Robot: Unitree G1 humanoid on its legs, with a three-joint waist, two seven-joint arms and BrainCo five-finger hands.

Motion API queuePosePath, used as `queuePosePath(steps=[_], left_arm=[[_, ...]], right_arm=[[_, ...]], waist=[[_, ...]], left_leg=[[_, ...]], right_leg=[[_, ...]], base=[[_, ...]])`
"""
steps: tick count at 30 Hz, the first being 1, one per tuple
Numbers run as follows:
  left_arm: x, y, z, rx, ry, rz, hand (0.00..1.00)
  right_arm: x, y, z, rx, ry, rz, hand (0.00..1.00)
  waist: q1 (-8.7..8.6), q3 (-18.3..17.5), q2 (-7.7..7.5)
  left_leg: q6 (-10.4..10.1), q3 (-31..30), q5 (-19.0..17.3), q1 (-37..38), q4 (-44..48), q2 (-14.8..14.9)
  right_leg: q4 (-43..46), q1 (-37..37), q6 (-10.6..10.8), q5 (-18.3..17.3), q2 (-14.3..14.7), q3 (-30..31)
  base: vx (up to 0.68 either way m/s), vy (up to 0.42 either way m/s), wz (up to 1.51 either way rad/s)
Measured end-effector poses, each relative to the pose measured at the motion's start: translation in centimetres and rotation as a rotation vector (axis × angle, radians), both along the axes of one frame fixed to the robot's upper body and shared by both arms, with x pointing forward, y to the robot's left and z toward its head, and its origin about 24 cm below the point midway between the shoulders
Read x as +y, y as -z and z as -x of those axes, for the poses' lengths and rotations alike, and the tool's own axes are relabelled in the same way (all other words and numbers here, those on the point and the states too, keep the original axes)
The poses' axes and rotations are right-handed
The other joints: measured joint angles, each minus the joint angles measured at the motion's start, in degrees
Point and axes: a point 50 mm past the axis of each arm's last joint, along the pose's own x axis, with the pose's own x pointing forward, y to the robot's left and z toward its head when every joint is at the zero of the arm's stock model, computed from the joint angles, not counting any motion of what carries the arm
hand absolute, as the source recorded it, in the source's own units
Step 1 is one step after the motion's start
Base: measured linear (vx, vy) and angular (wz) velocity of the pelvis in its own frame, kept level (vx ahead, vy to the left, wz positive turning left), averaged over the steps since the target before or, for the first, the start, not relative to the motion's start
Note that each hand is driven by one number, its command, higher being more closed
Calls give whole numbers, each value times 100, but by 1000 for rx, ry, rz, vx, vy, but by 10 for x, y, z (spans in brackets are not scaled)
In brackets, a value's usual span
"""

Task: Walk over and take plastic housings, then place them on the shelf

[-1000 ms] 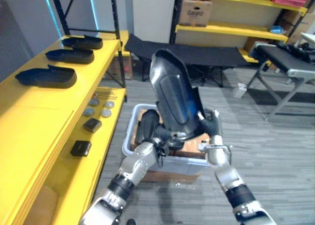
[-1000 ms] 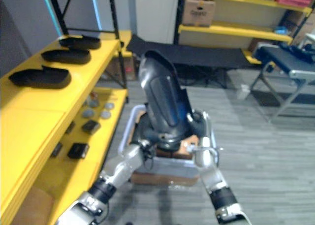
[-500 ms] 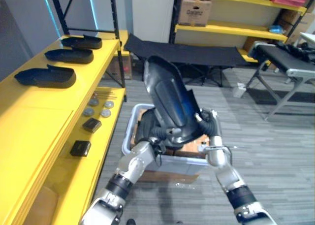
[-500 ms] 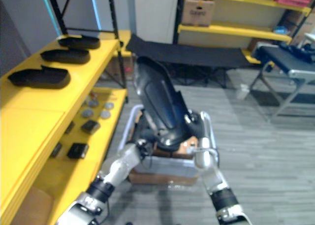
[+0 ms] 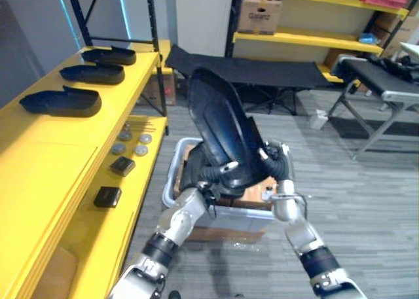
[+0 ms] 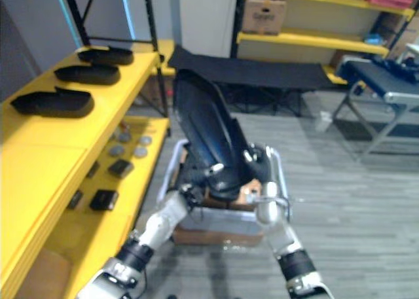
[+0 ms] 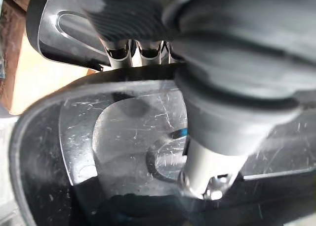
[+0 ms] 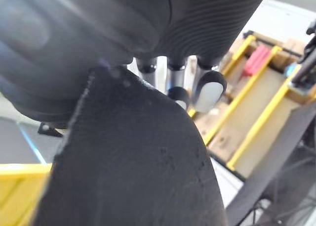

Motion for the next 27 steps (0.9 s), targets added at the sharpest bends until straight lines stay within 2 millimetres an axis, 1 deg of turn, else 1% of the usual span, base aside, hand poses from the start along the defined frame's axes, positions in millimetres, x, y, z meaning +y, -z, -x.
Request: queuePosePath(steps=[6, 13, 20, 21, 25, 27], left_arm=[[-2, -3, 0, -20, -41, 10, 100], [-2, -8, -1, -92, -77, -74, 100], [-3, -16, 2, -163, -116, -117, 100], [-3, -17, 2, -178, -121, -136, 100], [0, -21, 2, -220, -165, -175, 100], [2, -25, 2, -245, -181, -190, 100]], right_arm=[[2, -4, 1, -29, 5, -5, 100], [6, -5, 1, -37, 0, -18, 100], [7, -7, 3, -56, -13, -40, 100], [7, -7, 3, -55, -14, -42, 0], [9, -1, 11, -42, -61, -43, 0], [15, 3, 16, -27, -100, -41, 0]], waist=[[-3, 11, 16], [-2, 11, 16], [-4, 12, 16], [-4, 12, 16], [-1, 12, 16], [-5, 14, 13]], left_leg=[[1, -1, -3, 0, 0, 0], [1, -2, -4, -1, 0, 0], [3, -3, -7, -1, 0, -1], [4, -3, -8, -1, 0, -1], [3, -4, -10, -1, 0, -1], [3, -3, -11, -2, 0, -1]], right_leg=[[11, -4, -19, -13, -2, 0], [11, -4, -19, -13, -4, -3], [12, -4, -25, -19, -6, -3], [13, -4, -25, -21, -7, -3], [17, -5, -22, -27, -7, -4], [25, -9, -18, -31, -7, -3]], base=[[0, 0, 0], [0, 0, 0], [0, 0, 0], [0, 0, 0], [0, 0, 0], [0, 0, 0]])
